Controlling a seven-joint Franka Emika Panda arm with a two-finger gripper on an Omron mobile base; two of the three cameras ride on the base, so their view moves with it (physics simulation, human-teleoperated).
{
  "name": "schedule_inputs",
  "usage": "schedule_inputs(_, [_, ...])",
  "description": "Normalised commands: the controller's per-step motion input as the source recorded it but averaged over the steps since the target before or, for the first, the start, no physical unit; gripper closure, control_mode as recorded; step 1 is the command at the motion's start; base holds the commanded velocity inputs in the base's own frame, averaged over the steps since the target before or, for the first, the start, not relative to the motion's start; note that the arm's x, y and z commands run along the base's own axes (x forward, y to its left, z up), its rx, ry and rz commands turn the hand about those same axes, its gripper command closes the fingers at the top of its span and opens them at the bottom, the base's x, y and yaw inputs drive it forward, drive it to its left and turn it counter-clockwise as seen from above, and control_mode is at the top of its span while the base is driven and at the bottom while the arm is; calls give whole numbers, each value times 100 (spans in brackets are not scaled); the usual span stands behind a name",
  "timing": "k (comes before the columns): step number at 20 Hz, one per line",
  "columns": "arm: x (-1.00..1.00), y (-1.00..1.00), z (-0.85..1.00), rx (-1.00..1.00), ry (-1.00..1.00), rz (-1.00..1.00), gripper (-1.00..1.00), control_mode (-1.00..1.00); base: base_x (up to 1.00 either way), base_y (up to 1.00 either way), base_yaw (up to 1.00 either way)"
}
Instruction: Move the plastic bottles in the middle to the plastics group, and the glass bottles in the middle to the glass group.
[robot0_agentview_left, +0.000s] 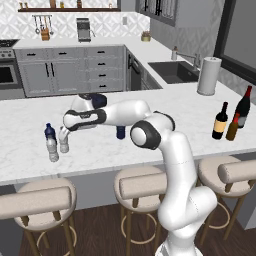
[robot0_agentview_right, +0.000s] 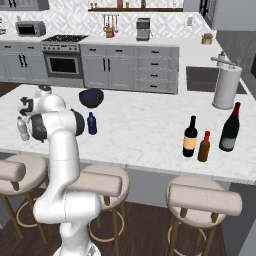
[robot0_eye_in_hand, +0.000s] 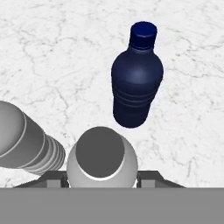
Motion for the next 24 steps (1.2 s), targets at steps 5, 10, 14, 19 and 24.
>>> schedule_inputs(5, [0, 1, 0, 0, 0, 0, -100, -100, 0, 0, 0])
schedule_inputs(10, [0, 1, 0, 0, 0, 0, -100, -100, 0, 0, 0])
schedule_inputs(14, [0, 0, 0, 0, 0, 0, -100, -100, 0, 0, 0])
schedule_inputs(19, [0, 0, 13, 0, 0, 0, -100, -100, 0, 0, 0])
schedule_inputs(24, [-1, -4, 31, 0, 0, 0, -100, -100, 0, 0, 0])
